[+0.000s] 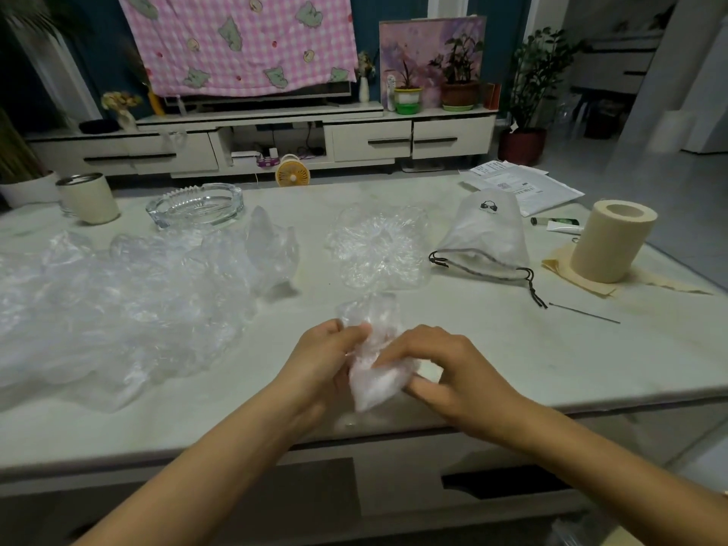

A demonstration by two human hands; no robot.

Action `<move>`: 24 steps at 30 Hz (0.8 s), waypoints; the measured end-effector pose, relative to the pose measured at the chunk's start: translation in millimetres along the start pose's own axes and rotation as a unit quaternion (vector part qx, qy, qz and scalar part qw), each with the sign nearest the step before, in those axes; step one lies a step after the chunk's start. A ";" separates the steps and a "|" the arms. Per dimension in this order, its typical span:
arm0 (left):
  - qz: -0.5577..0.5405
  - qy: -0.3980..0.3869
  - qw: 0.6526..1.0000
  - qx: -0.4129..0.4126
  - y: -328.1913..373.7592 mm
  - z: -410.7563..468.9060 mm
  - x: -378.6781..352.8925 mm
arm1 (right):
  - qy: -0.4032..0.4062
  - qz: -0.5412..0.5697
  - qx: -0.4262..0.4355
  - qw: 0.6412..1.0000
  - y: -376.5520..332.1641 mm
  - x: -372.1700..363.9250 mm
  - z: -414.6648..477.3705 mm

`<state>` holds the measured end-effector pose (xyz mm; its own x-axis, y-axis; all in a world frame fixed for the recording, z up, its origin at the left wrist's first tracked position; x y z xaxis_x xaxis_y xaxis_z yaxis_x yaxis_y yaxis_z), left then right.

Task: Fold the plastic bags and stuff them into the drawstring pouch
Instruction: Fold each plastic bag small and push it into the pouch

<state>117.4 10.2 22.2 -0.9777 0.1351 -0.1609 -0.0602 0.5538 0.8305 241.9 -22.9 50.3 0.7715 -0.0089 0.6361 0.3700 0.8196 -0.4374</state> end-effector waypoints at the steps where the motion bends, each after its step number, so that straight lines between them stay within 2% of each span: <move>1: 0.015 0.011 1.000 -0.014 0.5 1.2 0.5 | 0.012 0.053 -0.055 0.997 5.2 2.9 -0.5; 4: 0.054 0.017 0.997 -0.056 2.6 1.1 -2.0 | -0.007 0.170 -0.154 0.973 16.0 3.2 -0.8; 9: 0.096 -0.035 0.993 -0.061 0.5 -0.8 -12.9 | -0.020 0.237 -0.257 0.937 28.1 -0.8 -9.9; 12: 0.152 -0.072 0.984 -0.053 -0.8 -4.4 -18.9 | -0.020 0.224 -0.271 0.936 30.8 -0.1 -11.2; 16: 0.207 -0.003 0.972 -0.114 4.7 -7.5 -18.0 | 0.010 0.224 -0.280 0.934 27.8 4.6 -11.8; 19: 0.162 0.008 0.979 -0.121 8.9 -5.9 -14.4 | 0.109 0.153 -0.304 0.934 37.2 19.8 -15.9; 21: 0.139 -0.010 0.984 -0.114 10.5 -7.3 -16.1 | 0.126 0.177 -0.348 0.912 45.5 22.1 -20.4; 24: 0.128 -0.035 0.985 -0.112 10.3 -8.4 -22.4 | 0.115 0.345 -0.379 0.851 46.1 11.3 -20.8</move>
<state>137.0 5.9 38.8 -0.9508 0.3074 0.0391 0.1357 0.2995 0.9444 278.4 2.9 24.1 0.9891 0.1420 -0.0400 -0.0506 0.0717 -0.9961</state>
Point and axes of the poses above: each hand's wrist, its own z-axis towards the middle knuckle, its own x-axis out of the back of the hand, y = z × x, the point moved 6 cm from there along z, towards the middle knuckle, and after that the axes turned 14 degrees about x, right-handed, at the moved point
